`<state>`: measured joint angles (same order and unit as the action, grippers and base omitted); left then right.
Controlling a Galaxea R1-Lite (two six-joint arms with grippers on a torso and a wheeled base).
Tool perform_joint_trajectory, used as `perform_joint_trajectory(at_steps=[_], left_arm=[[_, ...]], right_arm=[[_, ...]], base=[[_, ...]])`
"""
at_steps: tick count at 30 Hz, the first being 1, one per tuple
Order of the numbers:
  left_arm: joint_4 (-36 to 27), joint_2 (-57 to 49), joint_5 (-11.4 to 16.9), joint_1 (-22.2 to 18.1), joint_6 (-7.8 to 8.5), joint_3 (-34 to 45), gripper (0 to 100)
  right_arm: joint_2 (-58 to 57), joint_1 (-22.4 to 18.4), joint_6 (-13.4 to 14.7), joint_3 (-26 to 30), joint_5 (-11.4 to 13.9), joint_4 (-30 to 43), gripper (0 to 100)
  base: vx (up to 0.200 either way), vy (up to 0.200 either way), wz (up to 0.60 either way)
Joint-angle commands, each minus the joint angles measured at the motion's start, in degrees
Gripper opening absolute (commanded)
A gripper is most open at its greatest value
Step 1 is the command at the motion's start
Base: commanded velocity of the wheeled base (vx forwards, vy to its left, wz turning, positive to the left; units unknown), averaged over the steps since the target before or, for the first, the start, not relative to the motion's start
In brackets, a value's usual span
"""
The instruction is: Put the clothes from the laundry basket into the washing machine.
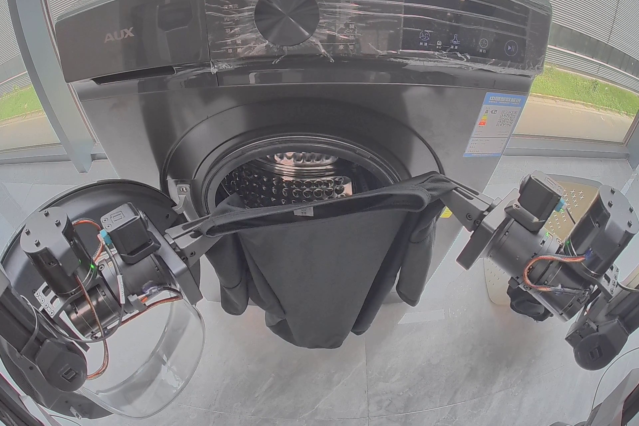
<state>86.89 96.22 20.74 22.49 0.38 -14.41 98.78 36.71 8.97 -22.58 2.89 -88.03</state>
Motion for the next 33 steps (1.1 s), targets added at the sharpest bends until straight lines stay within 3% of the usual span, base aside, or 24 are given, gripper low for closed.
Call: perform_joint_trajectory(at_steps=[1, 11, 33], left_arm=[[0.0, 0.1, -0.8, 0.4, -0.11, -1.1, 0], [0.0, 0.8, -3.0, 1.2, -0.20, -1.9, 0], [0.0, 0.8, -3.0, 0.8, -0.38, -1.7, 0]], right_arm=[[-1.4, -0.8, -0.9, 1.6, 0.0, 0.0, 0], [-2.9, -1.0, -2.2, 5.6, 0.1, 0.1, 0], [-2.7, -0.2, -2.4, 4.8, 0.2, 0.0, 0]], base=[[0.000, 0.000, 0.00], [0.000, 0.000, 0.00], [0.000, 0.000, 0.00]])
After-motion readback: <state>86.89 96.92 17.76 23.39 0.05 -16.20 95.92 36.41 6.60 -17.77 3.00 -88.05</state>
